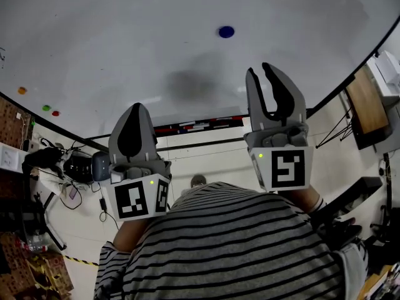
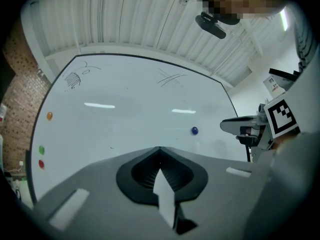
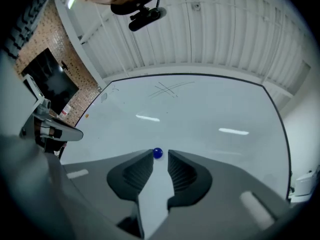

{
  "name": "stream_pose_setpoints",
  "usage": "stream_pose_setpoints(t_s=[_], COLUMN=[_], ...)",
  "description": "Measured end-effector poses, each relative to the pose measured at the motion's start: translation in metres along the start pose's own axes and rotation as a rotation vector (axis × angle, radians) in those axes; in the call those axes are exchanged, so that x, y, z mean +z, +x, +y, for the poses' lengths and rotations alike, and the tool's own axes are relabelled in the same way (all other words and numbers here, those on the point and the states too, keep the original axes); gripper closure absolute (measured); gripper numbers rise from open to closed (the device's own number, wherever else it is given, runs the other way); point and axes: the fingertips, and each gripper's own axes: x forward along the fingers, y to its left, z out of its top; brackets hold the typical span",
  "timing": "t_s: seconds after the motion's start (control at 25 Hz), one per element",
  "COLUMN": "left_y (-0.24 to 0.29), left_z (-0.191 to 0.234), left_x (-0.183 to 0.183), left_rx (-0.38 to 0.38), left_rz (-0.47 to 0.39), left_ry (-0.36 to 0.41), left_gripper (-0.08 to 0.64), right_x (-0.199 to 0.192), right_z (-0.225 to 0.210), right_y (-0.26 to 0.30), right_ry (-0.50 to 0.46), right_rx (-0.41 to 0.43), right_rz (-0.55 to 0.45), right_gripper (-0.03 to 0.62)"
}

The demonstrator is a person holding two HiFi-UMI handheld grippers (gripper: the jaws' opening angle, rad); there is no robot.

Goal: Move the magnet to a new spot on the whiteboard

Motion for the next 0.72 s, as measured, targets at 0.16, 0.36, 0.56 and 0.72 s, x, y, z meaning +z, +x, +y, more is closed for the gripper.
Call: stream_pose_setpoints(t_s=[0.16,0.36,0.56,0.72], left_y=[-0.036,-0.081,-0.106,-0.116], left_z=[-0.038,-0.071,-0.077,-0.073], left_x=[0.005,0.007,0.017,0.019], left_rx=[0.017,0.051,0.059,0.036], left_rz=[0.011,0.031,0.031,0.037], left_ry=[0.017,0.025,0.05,0.052], left_gripper=[0.545,0.545,0.545,0.545], right_x=[-0.004,-0.004,-0.004,0.0], right_z=[-0.018,-0.027,-0.019,-0.004], right_y=[-0.053,-0.106,-0.129,-0.138], right_ry=[0.032,0.084,0.163,0.181], right_rx=[-0.003,0.034,0.07,0.077], right_rz=[0.039,0.074,0.118,0.131], right_gripper=[0.592,0.592,0.592,0.592])
